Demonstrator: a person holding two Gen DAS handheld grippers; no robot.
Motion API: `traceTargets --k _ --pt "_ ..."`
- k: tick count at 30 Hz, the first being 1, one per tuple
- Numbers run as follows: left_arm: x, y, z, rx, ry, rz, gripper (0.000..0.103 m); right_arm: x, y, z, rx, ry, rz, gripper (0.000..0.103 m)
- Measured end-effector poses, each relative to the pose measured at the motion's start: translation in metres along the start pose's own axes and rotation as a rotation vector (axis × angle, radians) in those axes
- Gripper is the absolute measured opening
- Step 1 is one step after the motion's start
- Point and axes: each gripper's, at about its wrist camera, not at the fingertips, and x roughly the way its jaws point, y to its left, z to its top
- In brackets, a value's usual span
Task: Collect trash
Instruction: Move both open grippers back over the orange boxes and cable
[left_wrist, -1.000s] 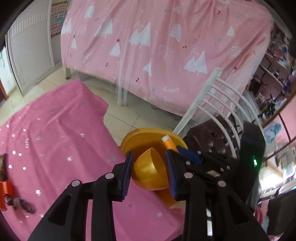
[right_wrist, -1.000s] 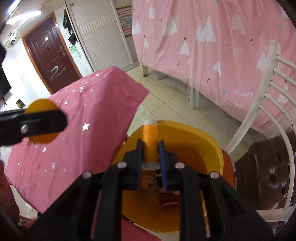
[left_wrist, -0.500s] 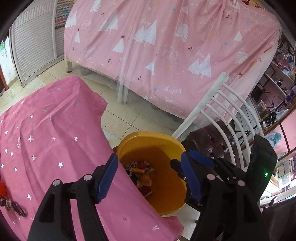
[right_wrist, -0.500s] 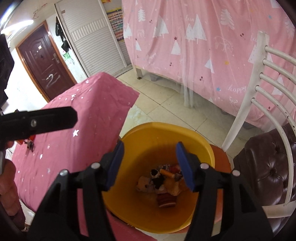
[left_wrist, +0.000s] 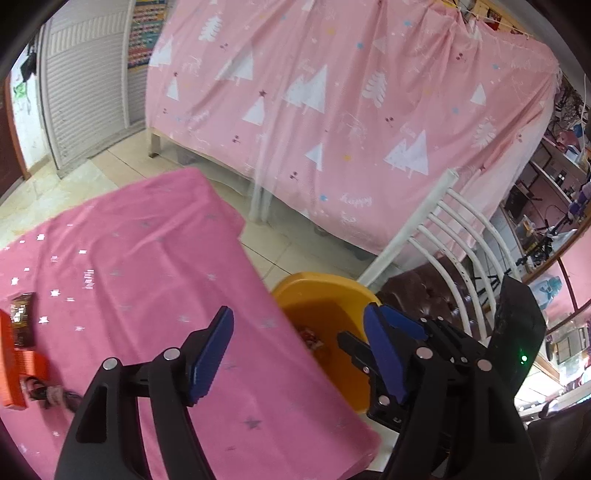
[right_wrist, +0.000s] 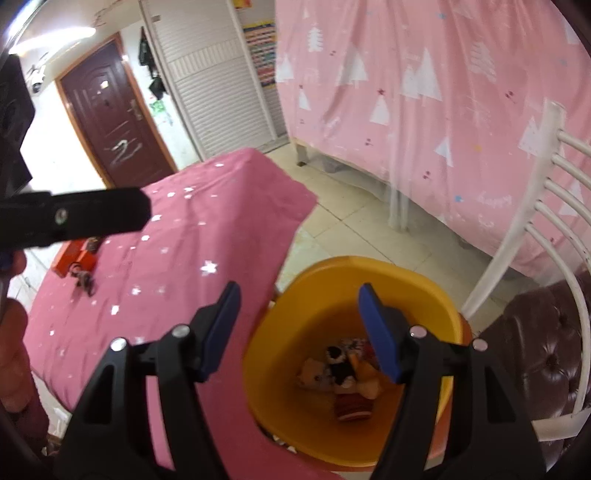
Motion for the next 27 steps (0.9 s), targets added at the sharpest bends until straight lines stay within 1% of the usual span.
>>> traceTargets --k 3,5,12,15,17,23,27 --pt "-0.013 0.014 0.001 -0.004 -0.027 0.036 0.068 0.003 0.013 0.001 -0.023 0.006 0.015 0.065" --pt "-0.020 0.023 0.003 -0.014 -0.037 0.052 0.068 0.003 0.018 0.002 -0.031 0.007 0.023 0.069" --pt "-0.042 0.060 0.001 -0.057 -0.069 0.113 0.071 0.006 0.043 0.006 -0.076 0.006 0.055 0.069" --pt "-0.047 0.073 -0.003 -0.074 -0.075 0.131 0.072 0.009 0.054 0.009 -0.095 0.008 0.071 0.070" --pt "-0.049 0.081 -0.006 -0.083 -0.077 0.141 0.072 0.011 0.063 0.011 -0.110 0.009 0.079 0.075" --pt "-0.055 0.102 -0.011 -0.111 -0.084 0.176 0.072 0.018 0.095 0.014 -0.175 0.018 0.121 0.075" --pt "-0.059 0.115 -0.014 -0.130 -0.098 0.213 0.072 0.025 0.113 0.015 -0.213 0.037 0.140 0.075"
